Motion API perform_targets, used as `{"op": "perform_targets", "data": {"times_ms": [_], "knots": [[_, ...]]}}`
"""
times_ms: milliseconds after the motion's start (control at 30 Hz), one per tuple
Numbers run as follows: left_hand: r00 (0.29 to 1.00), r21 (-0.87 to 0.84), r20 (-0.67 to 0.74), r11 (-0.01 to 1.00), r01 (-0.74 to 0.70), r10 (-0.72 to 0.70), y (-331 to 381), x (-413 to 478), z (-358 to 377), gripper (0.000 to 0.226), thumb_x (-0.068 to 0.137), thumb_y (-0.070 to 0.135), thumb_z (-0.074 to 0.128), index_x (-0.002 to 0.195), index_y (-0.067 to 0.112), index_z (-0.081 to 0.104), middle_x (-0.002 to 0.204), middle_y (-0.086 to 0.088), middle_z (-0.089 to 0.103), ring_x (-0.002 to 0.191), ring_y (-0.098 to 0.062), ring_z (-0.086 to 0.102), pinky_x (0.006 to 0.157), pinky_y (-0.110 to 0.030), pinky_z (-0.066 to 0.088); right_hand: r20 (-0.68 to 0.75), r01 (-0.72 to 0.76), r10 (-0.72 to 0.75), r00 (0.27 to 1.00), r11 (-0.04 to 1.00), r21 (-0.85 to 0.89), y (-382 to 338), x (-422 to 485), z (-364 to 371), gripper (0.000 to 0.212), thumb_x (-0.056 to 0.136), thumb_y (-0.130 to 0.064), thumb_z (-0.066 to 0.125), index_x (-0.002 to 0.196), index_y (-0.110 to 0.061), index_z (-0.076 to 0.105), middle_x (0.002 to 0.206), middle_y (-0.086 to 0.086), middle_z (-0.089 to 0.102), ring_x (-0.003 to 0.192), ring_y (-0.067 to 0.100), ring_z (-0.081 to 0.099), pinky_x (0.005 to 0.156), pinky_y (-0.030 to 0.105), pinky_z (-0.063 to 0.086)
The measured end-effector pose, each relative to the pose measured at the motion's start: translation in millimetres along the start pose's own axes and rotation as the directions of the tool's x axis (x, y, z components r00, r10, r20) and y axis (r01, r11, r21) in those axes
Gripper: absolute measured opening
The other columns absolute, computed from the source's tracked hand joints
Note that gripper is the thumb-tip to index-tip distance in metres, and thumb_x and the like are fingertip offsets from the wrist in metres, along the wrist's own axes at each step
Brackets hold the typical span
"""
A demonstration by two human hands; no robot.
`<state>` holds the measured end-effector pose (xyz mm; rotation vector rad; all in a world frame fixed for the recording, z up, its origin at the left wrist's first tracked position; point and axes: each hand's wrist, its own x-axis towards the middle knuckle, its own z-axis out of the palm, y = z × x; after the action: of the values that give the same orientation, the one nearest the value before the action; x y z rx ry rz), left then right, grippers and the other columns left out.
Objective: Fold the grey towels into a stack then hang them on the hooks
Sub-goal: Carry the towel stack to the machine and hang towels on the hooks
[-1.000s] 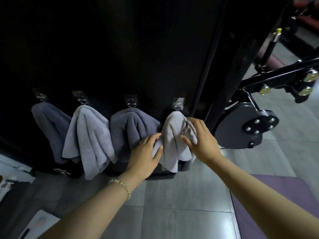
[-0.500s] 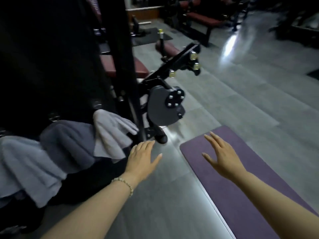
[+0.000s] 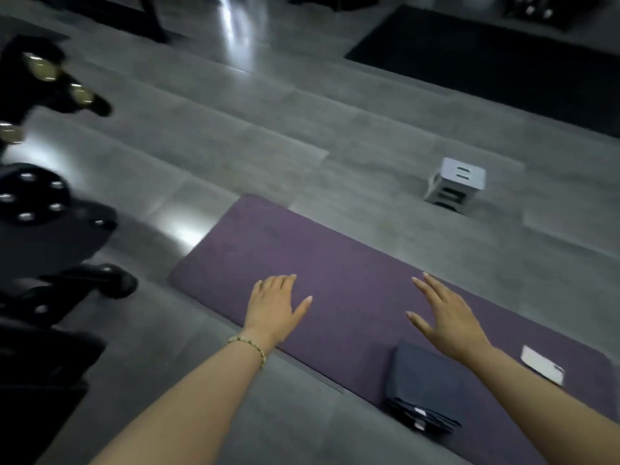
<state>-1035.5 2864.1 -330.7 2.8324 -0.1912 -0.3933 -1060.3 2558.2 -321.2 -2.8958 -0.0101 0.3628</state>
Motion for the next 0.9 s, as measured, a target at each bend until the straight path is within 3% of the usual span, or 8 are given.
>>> {"op": "perform_targets", "data": {"times_ms": [267, 433, 533, 633, 700, 900], "knots": [[0.956, 0.0, 0.194, 0.975, -0.222, 0.218, 137, 70, 109, 0.062, 0.097, 0.055, 0.028, 0.147, 0.018, 0.026, 0.15, 0.002, 0.035, 0.139, -0.017, 0.027, 0.117, -0.034, 0.015, 0.057, -0.352, 0.348, 0.936, 0.915, 0.198, 137, -34, 53, 0.067, 0.092, -0.045, 0.053, 0.149, -0.024, 0.025, 0.159, -0.003, 0.016, 0.144, 0.019, 0.024, 0.115, 0.04, 0.025], [0.893, -0.023, 0.377, 0.966, -0.256, 0.246, 177, 97, 181, 0.062, 0.097, 0.054, 0.029, 0.148, 0.018, 0.024, 0.15, 0.0, 0.035, 0.137, -0.019, 0.031, 0.113, -0.033, 0.022, 0.067, -0.524, 0.534, 0.843, 0.787, 0.325, 197, -62, 97, 0.068, 0.09, -0.045, 0.055, 0.148, -0.025, 0.026, 0.158, -0.005, 0.016, 0.143, 0.017, 0.025, 0.113, 0.042, 0.03], [0.864, -0.123, 0.459, 0.978, -0.169, 0.207, 192, 114, 228, 0.065, 0.097, 0.055, 0.032, 0.149, 0.018, 0.022, 0.152, -0.001, 0.031, 0.138, -0.021, 0.031, 0.11, -0.035, 0.029, 0.084, -0.617, 0.649, 0.756, 0.663, 0.425, 228, -72, 133, 0.069, 0.089, -0.044, 0.058, 0.148, -0.025, 0.026, 0.158, -0.007, 0.016, 0.142, 0.017, 0.025, 0.112, 0.042, 0.031], [0.834, -0.262, 0.527, 0.965, -0.023, 0.163, 200, 127, 283, 0.072, 0.094, 0.055, 0.04, 0.15, 0.018, 0.017, 0.156, -0.003, 0.024, 0.142, -0.022, 0.025, 0.112, -0.036, 0.027, 0.108, -0.646, 0.715, 0.691, 0.543, 0.536, 256, -74, 182, 0.072, 0.088, -0.042, 0.061, 0.148, -0.024, 0.026, 0.158, -0.006, 0.016, 0.143, 0.017, 0.024, 0.113, 0.042, 0.029], [0.82, -0.301, 0.543, 0.953, -0.013, 0.183, 204, 135, 324, 0.077, 0.092, 0.054, 0.045, 0.151, 0.016, 0.013, 0.158, -0.002, 0.018, 0.145, -0.019, 0.019, 0.114, -0.034, 0.022, 0.121, -0.645, 0.729, 0.673, 0.501, 0.577, 274, -72, 221, 0.074, 0.087, -0.042, 0.062, 0.148, -0.024, 0.025, 0.158, -0.005, 0.017, 0.144, 0.015, 0.021, 0.115, 0.037, 0.026], [0.783, -0.257, 0.47, 0.912, -0.32, 0.407, 234, 182, 447, 0.081, 0.091, 0.058, 0.045, 0.152, 0.018, 0.01, 0.159, 0.001, 0.015, 0.146, -0.015, 0.014, 0.117, -0.03, 0.013, 0.161, -0.611, 0.754, 0.637, 0.366, 0.702, 336, -43, 344, 0.074, 0.089, -0.04, 0.061, 0.149, -0.021, 0.022, 0.157, -0.002, 0.019, 0.144, 0.015, 0.019, 0.115, 0.032, 0.021]]}}
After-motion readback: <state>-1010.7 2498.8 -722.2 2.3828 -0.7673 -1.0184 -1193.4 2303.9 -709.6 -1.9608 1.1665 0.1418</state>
